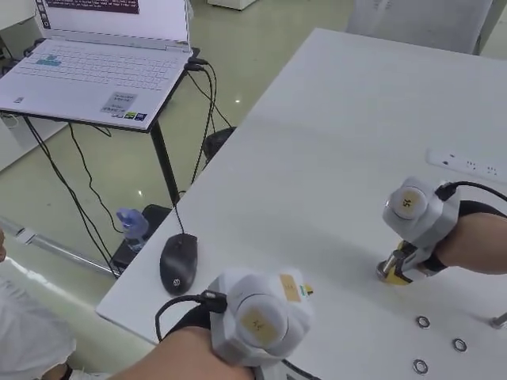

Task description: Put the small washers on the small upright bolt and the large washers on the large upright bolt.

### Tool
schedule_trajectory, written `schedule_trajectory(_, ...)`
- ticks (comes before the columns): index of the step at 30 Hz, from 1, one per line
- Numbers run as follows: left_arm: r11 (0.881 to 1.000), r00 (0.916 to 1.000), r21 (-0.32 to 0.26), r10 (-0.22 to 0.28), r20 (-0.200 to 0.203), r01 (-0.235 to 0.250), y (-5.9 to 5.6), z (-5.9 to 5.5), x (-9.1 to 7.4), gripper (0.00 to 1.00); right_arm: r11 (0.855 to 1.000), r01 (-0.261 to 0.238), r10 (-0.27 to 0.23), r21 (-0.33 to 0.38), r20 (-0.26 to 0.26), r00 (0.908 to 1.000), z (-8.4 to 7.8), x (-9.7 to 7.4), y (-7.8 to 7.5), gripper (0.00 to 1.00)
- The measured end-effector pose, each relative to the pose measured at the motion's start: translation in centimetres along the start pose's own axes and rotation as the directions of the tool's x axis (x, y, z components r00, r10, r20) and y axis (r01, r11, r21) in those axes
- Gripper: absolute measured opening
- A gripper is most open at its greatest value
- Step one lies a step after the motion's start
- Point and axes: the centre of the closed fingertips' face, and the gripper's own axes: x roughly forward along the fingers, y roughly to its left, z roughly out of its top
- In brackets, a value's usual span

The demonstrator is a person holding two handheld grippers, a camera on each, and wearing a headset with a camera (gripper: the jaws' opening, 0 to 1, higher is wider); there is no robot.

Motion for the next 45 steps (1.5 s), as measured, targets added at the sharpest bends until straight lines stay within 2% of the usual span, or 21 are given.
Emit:
schedule_trajectory(8, 1.000, 1.0000, -0.003, 0.003, 0.002, -0.003, -0.2, 0.2, 0.1, 0.84, 1.000, 0.016, -0.016, 0.000, 0.058, 0.9982, 0.6, -1.1, -0.5, 0.32)
schedule_trajectory(14, 1.000, 0.9999, 0.002, 0.004, 0.011, -0.004, -0.4, 0.6, 0.4, 0.84, 1.000, 0.027, -0.026, -0.009, 0.110, 0.9936, 1.3, -2.9, -0.5, 0.33)
schedule_trajectory(20, 1.000, 0.9998, -0.006, 0.007, 0.021, -0.007, -0.4, 0.9, 0.4, 0.86, 0.999, 0.039, -0.035, -0.022, 0.129, 0.9910, 1.1, -3.9, -0.4, 0.34)
schedule_trajectory(25, 1.000, 0.9992, -0.020, 0.014, 0.037, -0.013, -0.5, 1.4, 0.5, 0.88, 0.999, 0.051, -0.050, -0.007, 0.169, 0.9844, 1.0, -5.1, -0.2, 0.38)
schedule_trajectory(31, 1.000, 0.9992, -0.020, 0.025, 0.031, -0.024, -0.3, 1.4, 0.6, 0.88, 0.998, 0.068, -0.068, 0.007, 0.199, 0.9777, 0.1, -6.3, 0.1, 0.39)
schedule_trajectory(45, 0.999, 0.9983, -0.012, 0.046, 0.035, -0.046, 0.2, 1.9, 1.0, 0.88, 0.994, 0.084, -0.097, 0.069, 0.219, 0.9709, -4.2, -7.4, 1.5, 0.39)
